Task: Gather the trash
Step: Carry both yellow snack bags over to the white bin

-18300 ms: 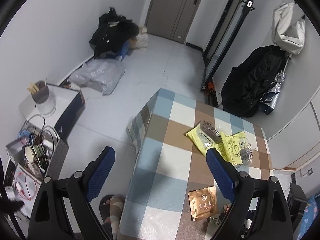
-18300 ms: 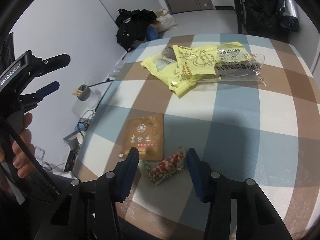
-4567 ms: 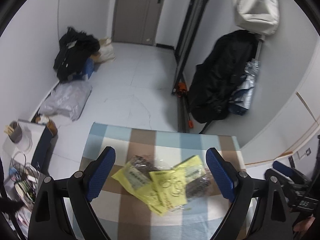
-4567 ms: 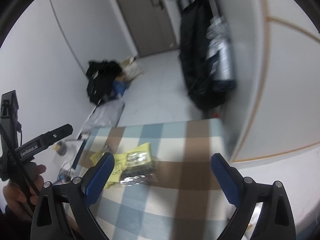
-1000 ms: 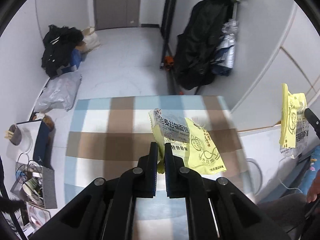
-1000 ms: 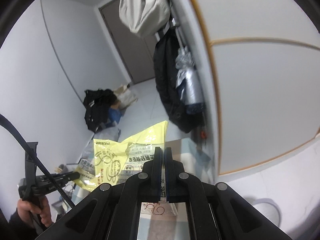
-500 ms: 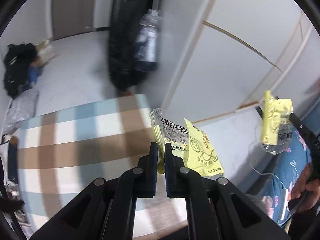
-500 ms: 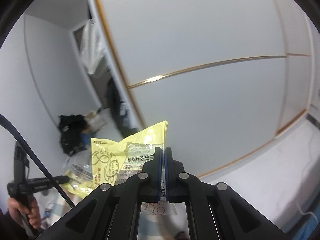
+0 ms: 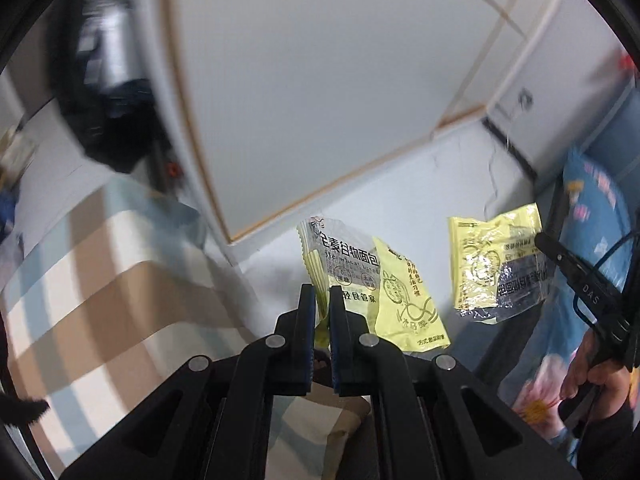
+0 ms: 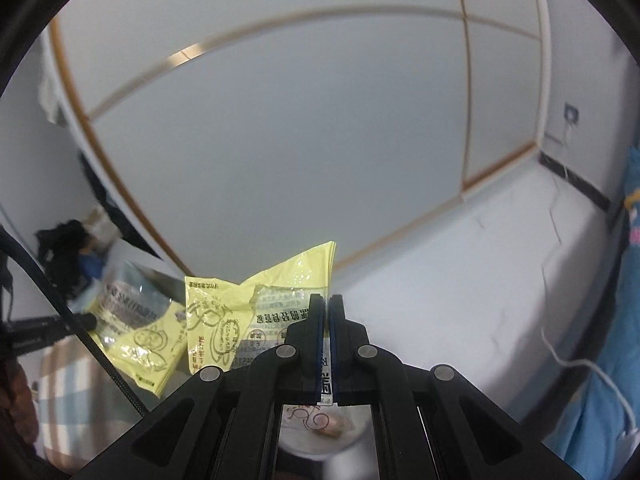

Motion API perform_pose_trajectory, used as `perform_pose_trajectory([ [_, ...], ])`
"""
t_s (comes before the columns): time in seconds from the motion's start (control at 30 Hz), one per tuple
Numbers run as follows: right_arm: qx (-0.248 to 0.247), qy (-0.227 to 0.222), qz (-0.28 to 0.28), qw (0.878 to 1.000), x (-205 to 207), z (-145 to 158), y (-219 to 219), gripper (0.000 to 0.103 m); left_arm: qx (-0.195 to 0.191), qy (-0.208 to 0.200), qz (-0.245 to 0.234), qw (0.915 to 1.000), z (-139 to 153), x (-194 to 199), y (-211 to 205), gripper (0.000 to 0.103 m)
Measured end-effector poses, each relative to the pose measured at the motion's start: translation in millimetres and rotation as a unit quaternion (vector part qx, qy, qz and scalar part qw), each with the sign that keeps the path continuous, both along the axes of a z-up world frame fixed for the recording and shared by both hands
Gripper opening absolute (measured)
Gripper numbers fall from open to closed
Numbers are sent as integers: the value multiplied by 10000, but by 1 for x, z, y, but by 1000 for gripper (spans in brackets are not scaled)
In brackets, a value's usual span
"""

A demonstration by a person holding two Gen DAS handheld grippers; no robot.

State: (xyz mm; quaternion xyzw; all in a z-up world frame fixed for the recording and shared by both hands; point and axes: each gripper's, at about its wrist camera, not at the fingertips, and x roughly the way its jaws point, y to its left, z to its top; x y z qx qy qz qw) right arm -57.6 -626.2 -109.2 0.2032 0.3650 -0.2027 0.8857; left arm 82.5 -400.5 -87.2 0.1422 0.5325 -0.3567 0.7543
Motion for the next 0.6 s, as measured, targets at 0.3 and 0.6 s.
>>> perform_pose_trajectory([
  [0.3, 97, 1192, -173, 9927, 3, -85, -21, 2, 785, 228, -703, 9942, -72, 1, -64, 3],
  [0.6, 56, 1940, -122, 9809, 18, -149, -16, 2, 1212, -45, -1201, 9853, -105, -8, -98, 3],
])
